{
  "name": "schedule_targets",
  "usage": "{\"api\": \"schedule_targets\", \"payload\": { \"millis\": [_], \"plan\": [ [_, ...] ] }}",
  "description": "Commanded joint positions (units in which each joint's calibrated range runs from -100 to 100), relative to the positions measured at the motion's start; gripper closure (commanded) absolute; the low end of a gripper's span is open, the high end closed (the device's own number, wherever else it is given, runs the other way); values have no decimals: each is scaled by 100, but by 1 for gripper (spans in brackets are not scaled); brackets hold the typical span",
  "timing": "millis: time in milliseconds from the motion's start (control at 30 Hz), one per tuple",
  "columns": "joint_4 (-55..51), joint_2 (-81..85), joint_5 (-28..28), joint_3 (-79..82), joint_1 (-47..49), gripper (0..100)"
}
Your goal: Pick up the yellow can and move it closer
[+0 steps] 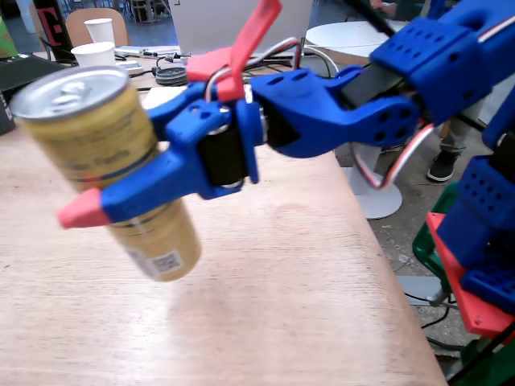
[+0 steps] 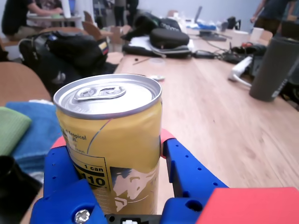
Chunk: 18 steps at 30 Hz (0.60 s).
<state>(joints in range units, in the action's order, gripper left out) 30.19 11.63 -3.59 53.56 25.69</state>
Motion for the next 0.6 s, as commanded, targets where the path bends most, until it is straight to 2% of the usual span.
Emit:
{"api": "schedule_targets", "payload": {
  "millis": [0, 133, 267, 467, 567],
  "plan": [
    [-465, 1599, 29, 566, -437, 76],
    [-531, 3091, 29, 2001, -962, 76],
    [-605, 4437, 29, 3030, -962, 76],
    [-3142, 6324, 29, 3049, -962, 76],
    [-3930, 7053, 29, 3039, -979, 76]
  ]
}}
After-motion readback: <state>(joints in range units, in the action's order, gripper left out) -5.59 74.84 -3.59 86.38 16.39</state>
